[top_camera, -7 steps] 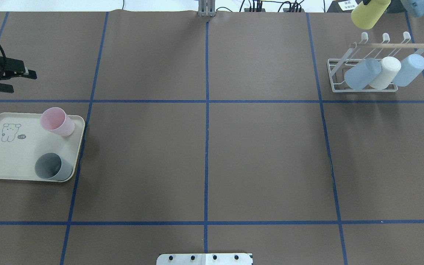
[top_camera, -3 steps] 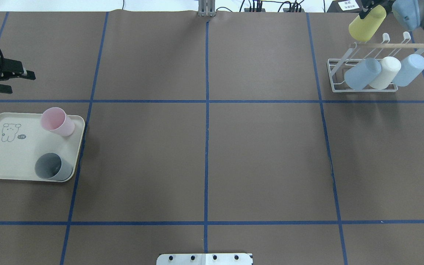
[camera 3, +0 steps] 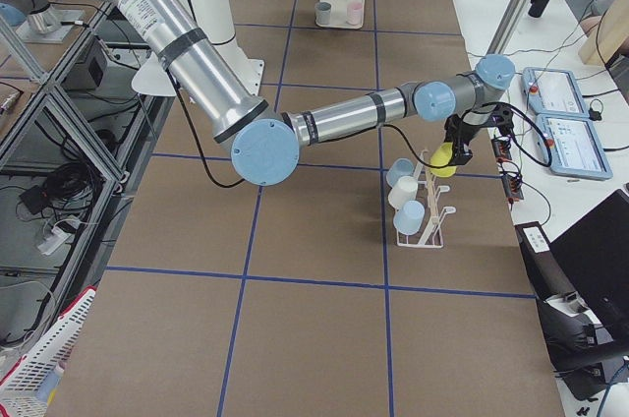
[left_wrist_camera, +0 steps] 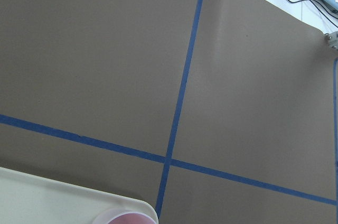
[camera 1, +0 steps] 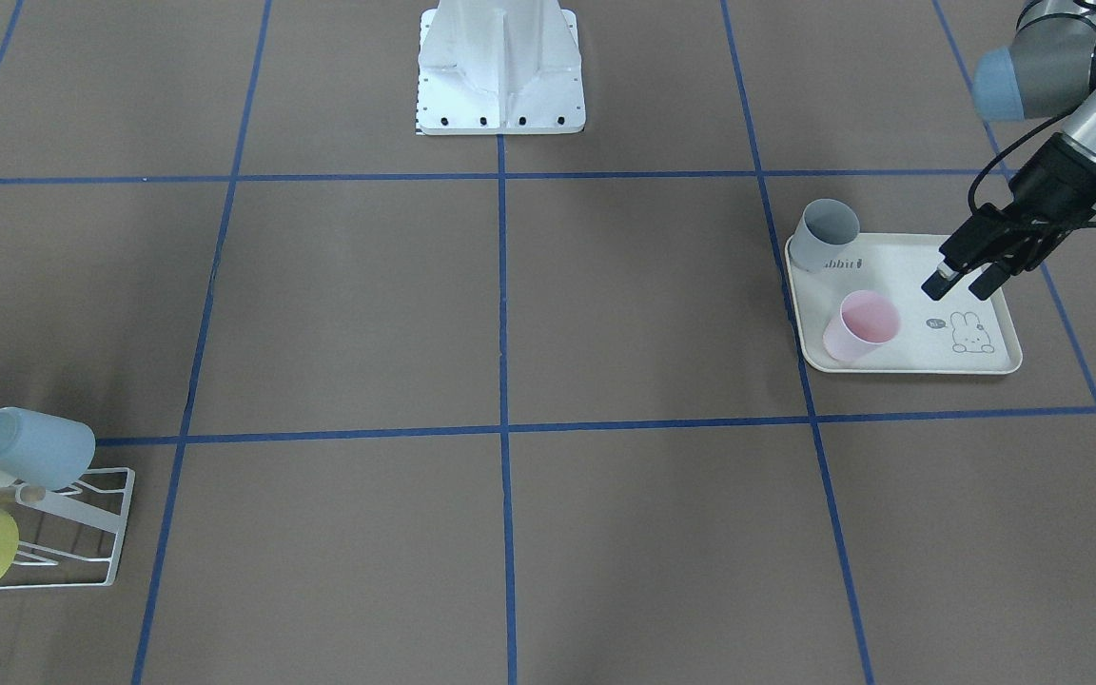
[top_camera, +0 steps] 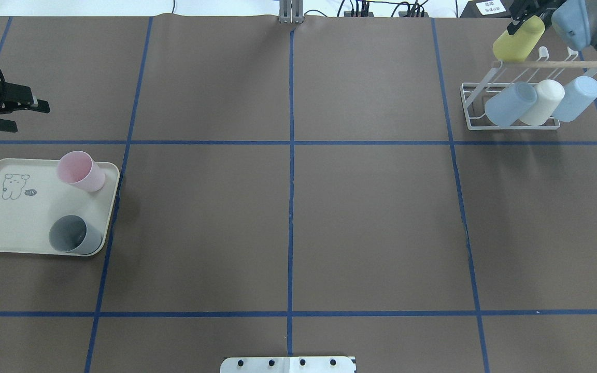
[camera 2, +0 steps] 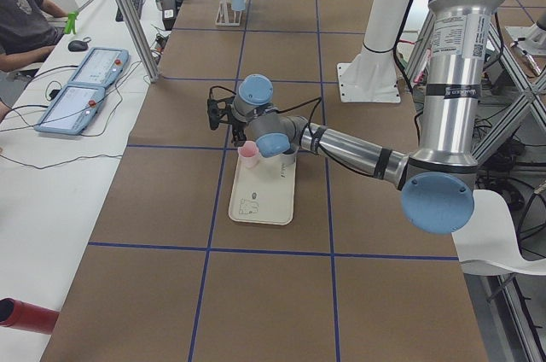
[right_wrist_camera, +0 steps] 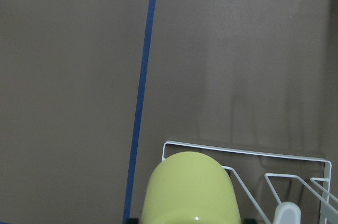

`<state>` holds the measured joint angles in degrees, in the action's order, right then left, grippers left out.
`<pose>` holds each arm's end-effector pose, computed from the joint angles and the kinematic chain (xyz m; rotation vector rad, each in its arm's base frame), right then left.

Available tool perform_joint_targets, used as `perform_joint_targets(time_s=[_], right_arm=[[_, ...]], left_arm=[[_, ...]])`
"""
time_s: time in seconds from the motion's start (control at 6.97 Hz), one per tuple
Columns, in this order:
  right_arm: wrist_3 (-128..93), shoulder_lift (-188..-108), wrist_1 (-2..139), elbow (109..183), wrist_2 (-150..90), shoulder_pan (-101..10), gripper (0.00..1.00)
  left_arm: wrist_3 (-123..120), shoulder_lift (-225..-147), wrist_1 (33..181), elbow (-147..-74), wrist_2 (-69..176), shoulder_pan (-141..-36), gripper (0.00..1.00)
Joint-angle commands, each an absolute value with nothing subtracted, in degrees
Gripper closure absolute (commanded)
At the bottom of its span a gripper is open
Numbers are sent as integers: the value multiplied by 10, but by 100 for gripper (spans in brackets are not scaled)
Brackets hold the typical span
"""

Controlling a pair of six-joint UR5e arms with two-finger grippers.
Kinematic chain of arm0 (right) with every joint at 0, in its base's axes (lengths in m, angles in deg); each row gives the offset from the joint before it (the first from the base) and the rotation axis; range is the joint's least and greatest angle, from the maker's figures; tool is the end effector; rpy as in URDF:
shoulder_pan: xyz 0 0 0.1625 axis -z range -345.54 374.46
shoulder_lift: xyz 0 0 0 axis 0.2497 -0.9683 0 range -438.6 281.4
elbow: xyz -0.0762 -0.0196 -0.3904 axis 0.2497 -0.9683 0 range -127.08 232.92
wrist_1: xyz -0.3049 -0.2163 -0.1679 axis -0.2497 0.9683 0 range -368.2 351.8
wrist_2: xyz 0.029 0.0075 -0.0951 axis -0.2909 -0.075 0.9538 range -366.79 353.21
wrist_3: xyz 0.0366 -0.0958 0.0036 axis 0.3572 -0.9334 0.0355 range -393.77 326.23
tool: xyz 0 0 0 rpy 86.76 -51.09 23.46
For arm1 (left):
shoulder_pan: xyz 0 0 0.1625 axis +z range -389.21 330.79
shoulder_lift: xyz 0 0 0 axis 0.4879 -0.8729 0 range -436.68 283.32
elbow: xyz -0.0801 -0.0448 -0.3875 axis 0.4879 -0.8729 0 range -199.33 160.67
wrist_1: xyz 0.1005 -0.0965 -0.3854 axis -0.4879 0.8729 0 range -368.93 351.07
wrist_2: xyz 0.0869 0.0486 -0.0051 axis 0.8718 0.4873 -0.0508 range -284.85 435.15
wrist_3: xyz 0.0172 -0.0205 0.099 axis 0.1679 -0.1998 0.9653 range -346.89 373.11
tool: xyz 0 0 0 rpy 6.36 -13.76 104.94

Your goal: Transfer IKEA cup to right arm and place on rack

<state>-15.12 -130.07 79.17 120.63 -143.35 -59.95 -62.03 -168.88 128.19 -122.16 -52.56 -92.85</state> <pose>-0.1416 -0.7260 0.4001 0.0602 -0.8606 -0.0838 0.1622 -0.4864 0.4098 0.2026 1.1837 -0.3914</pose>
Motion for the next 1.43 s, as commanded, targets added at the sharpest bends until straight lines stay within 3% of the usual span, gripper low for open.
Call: perform_joint_targets(time_s=[0.0,0.14,0.29,0.43,0.57,1.29], right_arm=[[-151,-1306,781,1202,-1433,-593,76],[-151,-1305,777,1201,-1433,-593,68],[-151,-1306,755,1193,-1434,-592,41],[-150,-1306,750,1190,-1433,-591,8],[-150,-1306,749,1190,-1434,-591,2],[-136,-1304,750,1222,-1440,-596,1]], left_arm=[[-620,-1690,1282,-1222,-526,-928,0],[-620,-1689,1282,-1222,-526,-928,0],[-620,-1689,1282,-1222,-526,-928,0],[-620,-1677,1283,-1222,-525,-929,0],[-620,-1676,1278,-1224,-524,-928,0],[-547,-1581,1183,-1286,-520,-900,0]])
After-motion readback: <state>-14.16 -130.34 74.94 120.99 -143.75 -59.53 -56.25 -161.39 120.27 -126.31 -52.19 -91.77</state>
